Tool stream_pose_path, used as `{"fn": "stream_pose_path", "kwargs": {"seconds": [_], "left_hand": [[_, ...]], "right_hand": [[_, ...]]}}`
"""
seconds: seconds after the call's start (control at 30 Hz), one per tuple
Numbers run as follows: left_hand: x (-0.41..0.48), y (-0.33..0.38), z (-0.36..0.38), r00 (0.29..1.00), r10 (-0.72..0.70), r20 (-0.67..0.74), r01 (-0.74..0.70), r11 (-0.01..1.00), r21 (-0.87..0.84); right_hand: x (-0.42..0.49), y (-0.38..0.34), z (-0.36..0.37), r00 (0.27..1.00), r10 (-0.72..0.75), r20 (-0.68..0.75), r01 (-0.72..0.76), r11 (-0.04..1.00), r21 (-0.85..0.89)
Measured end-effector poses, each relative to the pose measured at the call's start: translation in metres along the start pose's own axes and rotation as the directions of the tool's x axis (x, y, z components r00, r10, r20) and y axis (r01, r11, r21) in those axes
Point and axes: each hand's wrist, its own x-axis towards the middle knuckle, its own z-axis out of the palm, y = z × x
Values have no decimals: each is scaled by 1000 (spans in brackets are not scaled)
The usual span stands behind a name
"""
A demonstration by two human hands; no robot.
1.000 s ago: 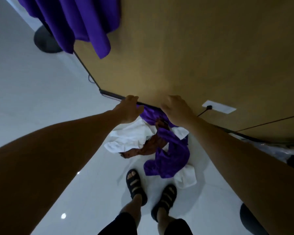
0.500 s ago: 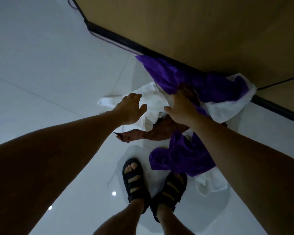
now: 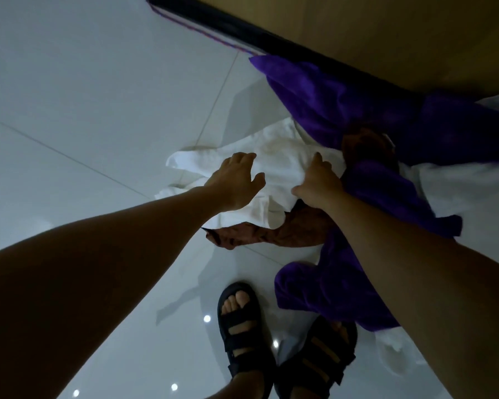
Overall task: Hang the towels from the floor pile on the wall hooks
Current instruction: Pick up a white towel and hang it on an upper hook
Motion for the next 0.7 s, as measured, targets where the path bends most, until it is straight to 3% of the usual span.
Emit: {"fn": "stream_pose_path", "kwargs": {"seconds": [0.1, 0.23, 0.37, 0.47, 0.57, 0.63, 0.7], "left_hand": [[-9, 11, -12, 998, 49, -26, -49, 999, 9], [1, 12, -14, 997, 67, -40, -66, 997, 31], [2, 9, -2, 998, 51, 27, -53, 997, 64], [-21, 19, -10, 994, 90, 67, -94, 993, 71], [-55, 46, -41, 983, 168, 77, -177, 976, 123], [-79, 72, -75, 975, 207, 79, -215, 969, 119], [-108, 102, -116, 974, 205, 99, -208, 978, 18]], "right_hand": [[-1, -4, -13, 999, -14, -38, 16, 998, 56], [3, -6, -13, 997, -18, 81, 11, 996, 85], [-9, -3, -9, 981, -110, 159, 99, 992, 76], [-43, -11, -22, 979, -189, 76, 174, 970, 169], [-92, -22, -55, 938, -347, -4, 346, 934, 92], [-137, -33, -92, 937, -332, -114, 350, 896, 272], [-179, -35, -127, 912, -405, -60, 393, 826, 403]]}}
